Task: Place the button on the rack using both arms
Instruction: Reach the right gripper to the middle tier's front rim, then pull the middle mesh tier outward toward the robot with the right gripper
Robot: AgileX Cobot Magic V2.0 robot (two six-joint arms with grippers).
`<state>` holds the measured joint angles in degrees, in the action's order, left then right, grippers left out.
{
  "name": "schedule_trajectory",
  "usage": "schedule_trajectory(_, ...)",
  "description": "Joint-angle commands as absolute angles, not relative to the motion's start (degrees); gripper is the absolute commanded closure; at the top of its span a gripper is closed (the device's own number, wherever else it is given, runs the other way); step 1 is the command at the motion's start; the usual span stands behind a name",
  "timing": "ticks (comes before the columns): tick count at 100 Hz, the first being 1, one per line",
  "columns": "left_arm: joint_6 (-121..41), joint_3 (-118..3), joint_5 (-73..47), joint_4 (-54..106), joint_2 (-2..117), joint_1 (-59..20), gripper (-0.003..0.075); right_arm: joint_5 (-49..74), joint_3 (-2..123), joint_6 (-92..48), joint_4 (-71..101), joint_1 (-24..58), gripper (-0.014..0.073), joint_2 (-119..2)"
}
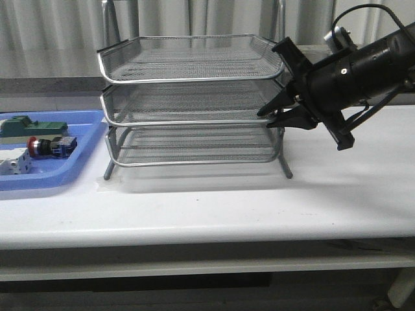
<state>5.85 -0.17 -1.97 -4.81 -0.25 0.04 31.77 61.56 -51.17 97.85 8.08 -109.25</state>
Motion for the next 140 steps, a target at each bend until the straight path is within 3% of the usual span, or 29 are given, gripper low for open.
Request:
schedule_trajectory(1, 6.3, 3.0, 3.0, -4.8, -2.0, 0.0, 0.0741, 34.7, 63.2, -52.0, 99.8, 8.0, 0.0533, -106.6)
schedule_trajectory(13, 6.3, 3.0, 3.0, -4.8, -2.0, 0.0, 0.0741, 34.8, 63.2, -52.0, 99.8, 8.0, 0.0592, -106.6)
schedule_trajectory(55, 6.3, 3.0, 3.0, -4.8, -2.0, 0.0, 0.0741, 35.5, 60.0, -52.0, 96.0, 8.0, 0.0592, -106.6)
schedule_trajectory(140, 6.3, 3.0, 3.0, -4.8, -2.0, 0.0, 0.0741, 34.5, 38.7, -63.9, 96.1, 8.0, 0.0592, -101.1)
